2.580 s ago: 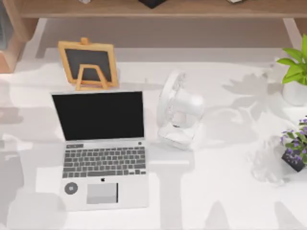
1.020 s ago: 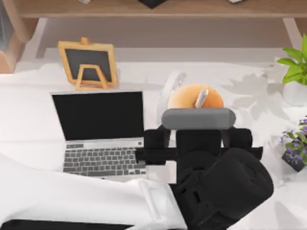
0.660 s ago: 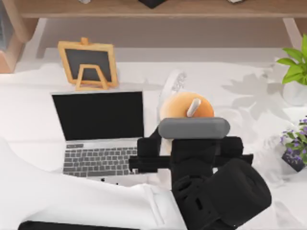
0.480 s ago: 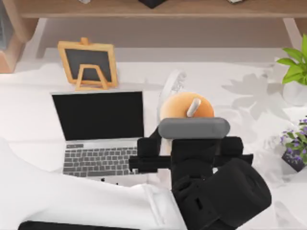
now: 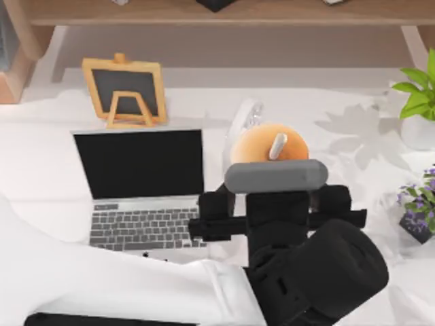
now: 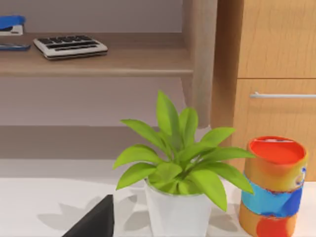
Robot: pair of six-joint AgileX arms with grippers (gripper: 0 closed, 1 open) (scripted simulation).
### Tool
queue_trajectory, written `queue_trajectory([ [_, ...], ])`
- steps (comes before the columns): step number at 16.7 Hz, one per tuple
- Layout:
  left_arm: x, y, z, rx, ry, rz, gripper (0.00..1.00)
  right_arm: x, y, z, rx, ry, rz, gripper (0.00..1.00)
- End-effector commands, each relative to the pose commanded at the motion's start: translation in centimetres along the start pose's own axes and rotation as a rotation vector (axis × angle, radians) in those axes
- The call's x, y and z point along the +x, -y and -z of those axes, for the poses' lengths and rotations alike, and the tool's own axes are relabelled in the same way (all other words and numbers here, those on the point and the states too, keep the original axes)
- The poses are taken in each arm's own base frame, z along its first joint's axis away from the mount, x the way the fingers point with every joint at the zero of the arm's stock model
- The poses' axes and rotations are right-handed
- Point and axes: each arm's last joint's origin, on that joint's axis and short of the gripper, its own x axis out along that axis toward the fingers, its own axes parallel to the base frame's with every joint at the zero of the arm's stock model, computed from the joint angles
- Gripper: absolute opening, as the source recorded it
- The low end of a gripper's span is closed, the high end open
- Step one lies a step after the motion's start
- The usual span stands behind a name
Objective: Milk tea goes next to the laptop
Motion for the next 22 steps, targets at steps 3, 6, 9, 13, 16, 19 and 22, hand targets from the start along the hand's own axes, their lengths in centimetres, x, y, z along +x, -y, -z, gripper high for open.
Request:
queue_trajectory([
  [3,0.1,0.1,0.3,-0.006,0.013,-0.009,0.00,0.0,0.0,0.0,0.000,0.000,0.000,1.00],
  [6,0.3,0.0,1.1,0.007,0.014,-0.019,0.00,0.0,0.0,0.0,0.000,0.000,0.000,1.00],
  [9,0.6,-0.4,2.5,0.039,-0.003,-0.020,0.00,0.0,0.0,0.0,0.000,0.000,0.000,1.00],
  [13,0.7,-0.8,3.8,0.080,-0.026,-0.021,0.00,0.0,0.0,0.0,0.000,0.000,0.000,1.00],
  [16,0.7,-0.8,3.8,0.080,-0.026,-0.021,0.08,0.0,0.0,0.0,0.000,0.000,0.000,1.00],
  [19,0.7,-0.8,3.8,0.080,-0.026,-0.021,0.30,0.0,0.0,0.0,0.000,0.000,0.000,1.00],
  [22,0.7,-0.8,3.8,0.080,-0.026,-0.021,0.53,0.0,0.0,0.0,0.000,0.000,0.000,1.00],
])
